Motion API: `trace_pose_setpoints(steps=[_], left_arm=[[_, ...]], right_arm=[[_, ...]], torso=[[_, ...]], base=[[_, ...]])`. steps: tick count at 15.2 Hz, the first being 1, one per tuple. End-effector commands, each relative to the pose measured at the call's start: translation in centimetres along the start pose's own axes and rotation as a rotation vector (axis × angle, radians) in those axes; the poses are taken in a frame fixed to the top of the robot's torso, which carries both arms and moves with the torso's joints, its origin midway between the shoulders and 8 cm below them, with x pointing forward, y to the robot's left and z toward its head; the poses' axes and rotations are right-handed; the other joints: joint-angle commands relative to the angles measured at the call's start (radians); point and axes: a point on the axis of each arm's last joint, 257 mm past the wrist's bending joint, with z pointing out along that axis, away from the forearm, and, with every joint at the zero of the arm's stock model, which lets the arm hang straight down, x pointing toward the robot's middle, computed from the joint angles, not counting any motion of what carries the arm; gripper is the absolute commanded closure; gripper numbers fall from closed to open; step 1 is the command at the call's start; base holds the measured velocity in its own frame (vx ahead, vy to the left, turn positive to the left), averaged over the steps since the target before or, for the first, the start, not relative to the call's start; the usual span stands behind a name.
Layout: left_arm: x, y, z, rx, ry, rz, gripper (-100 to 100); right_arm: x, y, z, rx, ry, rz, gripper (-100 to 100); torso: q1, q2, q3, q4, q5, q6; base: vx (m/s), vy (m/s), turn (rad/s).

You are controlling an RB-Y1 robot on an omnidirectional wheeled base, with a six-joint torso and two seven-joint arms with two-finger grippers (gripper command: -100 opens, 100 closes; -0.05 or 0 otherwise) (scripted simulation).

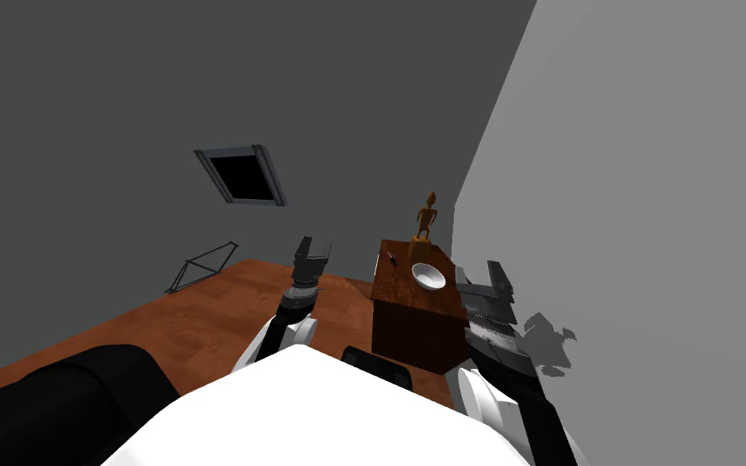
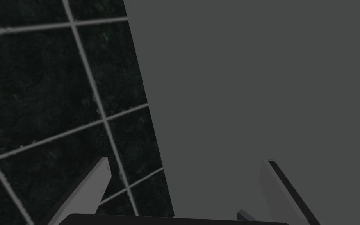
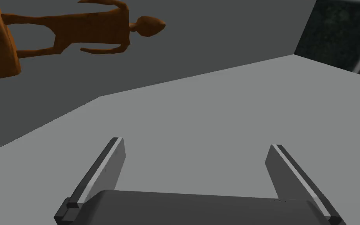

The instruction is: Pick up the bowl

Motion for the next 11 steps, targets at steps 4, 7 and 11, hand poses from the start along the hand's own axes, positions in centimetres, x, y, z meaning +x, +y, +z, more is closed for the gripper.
trace_pose_setpoints(steps=[4, 7, 11], left_arm=[[0.0, 0.0, 0.0, 0.0, 0.0, 0.0, 0], [0.0, 0.0, 0.0, 0.0, 0.0, 0.0, 0], [0.0, 0.0, 0.0, 0.0, 0.0, 0.0, 0]], right_arm=[[0.6, -1.6, -0.5, 0.036, 0.077, -0.074, -100], [0.8, -3.2, -1.1, 0.071, 0.138, -0.146, -100], [0.7, -5.2, -2.0, 0.112, 0.208, -0.236, -100]], torso=[[0.002, 0.0, 0.0, 0.0, 0.0, 0.0], [0.004, 0.0, 0.0, 0.0, 0.001, 0.0], [0.004, 0.0, 0.0, 0.0, 0.001, 0.0]], base=[[-0.003, 0.035, 0.026], [-0.002, 0.058, 0.028], [-0.007, 0.066, 0.038]])
